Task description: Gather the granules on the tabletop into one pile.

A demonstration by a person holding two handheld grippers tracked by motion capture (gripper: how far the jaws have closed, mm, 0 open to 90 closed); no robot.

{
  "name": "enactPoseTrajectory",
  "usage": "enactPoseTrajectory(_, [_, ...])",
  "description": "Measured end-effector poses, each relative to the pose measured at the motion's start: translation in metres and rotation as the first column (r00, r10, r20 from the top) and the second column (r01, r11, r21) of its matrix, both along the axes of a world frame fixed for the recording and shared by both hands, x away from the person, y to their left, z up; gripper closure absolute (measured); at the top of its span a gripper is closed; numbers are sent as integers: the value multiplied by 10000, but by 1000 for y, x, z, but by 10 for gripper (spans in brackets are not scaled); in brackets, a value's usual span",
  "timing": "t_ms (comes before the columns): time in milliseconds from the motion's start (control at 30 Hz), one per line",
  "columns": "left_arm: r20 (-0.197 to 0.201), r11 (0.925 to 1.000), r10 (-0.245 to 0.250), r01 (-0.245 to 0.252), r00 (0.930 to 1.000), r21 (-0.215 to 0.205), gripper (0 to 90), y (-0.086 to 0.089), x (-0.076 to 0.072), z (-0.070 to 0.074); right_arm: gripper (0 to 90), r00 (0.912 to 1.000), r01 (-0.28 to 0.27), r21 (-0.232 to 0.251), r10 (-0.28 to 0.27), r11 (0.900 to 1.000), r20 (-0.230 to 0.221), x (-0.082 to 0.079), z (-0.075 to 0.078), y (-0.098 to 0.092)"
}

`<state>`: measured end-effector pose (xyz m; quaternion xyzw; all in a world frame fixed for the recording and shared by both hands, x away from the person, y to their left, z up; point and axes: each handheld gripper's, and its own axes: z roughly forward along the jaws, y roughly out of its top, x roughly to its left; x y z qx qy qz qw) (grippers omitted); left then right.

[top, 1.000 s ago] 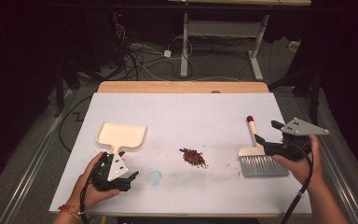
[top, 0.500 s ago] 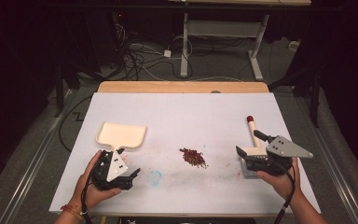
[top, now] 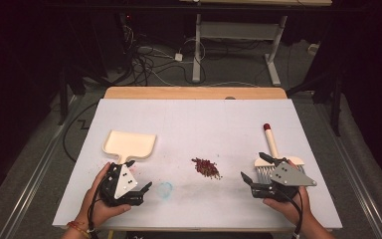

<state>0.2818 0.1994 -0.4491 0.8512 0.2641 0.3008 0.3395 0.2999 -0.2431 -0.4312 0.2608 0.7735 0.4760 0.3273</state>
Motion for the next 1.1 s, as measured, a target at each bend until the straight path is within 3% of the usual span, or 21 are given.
enactPoseTrajectory(167, [65,9999,-20,20,10000,-111,162,1,0,2,187,9999,-24,-104,26,9999,168,-2,0,3])
enactPoseTrajectory(333, [15,9999,-11,11,10000,-134,162,1,1,1,190,9994,67,-536,-48,9985,348,0,-1,5])
enactPoseTrajectory(933, [-68,9997,33,-35,10000,-244,162,1,4,1,192,9971,341,-492,-307,9982,695,2,5,-4])
enactPoseTrajectory(1100, [-88,9996,66,-69,9999,-264,162,2,6,1,192,9979,308,-405,-285,9987,578,5,4,-7])
